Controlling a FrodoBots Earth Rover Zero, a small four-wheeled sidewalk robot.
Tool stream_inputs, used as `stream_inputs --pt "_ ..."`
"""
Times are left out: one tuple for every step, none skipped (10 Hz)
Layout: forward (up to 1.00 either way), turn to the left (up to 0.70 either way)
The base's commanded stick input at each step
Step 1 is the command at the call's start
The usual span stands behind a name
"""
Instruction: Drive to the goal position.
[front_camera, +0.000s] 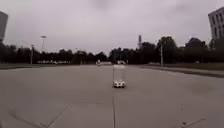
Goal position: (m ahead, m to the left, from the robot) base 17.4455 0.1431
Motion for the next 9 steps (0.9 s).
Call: stream_inputs --pt "1.0 0.0" --pt "1.0 0.0" --pt "1.0 0.0" --pt "1.0 0.0" --pt "1.0 0.0" --pt "1.0 0.0" --pt "1.0 0.0" --pt "1.0 0.0" --pt "1.0 0.0"
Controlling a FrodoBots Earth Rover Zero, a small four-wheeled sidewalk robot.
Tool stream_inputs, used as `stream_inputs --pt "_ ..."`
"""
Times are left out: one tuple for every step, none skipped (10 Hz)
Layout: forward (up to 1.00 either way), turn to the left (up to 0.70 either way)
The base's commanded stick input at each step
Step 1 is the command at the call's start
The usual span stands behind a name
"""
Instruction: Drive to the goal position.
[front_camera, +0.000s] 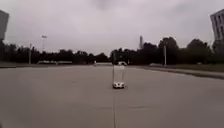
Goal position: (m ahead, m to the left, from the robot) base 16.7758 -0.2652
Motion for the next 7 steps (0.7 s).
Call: stream_inputs --pt "1.0 0.0" --pt "1.0 0.0" --pt "1.0 0.0" --pt "1.0 0.0" --pt "1.0 0.0" --pt "1.0 0.0" --pt "1.0 0.0"
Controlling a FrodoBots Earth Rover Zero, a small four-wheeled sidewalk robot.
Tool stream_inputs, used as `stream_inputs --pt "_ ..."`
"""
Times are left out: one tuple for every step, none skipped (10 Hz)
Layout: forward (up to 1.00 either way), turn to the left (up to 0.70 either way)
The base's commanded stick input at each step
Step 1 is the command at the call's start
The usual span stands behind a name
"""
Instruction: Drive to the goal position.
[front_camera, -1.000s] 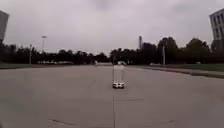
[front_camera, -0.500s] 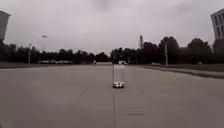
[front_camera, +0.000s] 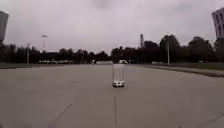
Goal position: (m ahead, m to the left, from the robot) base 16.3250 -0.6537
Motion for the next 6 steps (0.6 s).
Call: stream_inputs --pt "1.0 0.0" --pt "1.0 0.0" --pt "1.0 0.0" --pt "1.0 0.27" --pt "1.0 0.27" --pt "1.0 0.27"
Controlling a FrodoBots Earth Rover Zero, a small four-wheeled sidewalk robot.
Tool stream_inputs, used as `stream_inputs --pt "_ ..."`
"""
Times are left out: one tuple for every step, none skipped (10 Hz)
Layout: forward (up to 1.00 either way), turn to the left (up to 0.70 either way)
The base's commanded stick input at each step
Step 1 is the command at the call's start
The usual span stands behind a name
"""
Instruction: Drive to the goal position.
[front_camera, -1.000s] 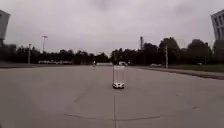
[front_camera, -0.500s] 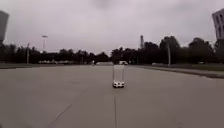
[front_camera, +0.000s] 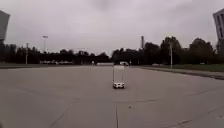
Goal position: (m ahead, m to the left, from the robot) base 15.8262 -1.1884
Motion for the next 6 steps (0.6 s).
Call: stream_inputs --pt "1.0 0.27" --pt "1.0 0.27" --pt "1.0 0.27" --pt "1.0 0.27" --pt "1.0 0.27" --pt "1.0 0.27"
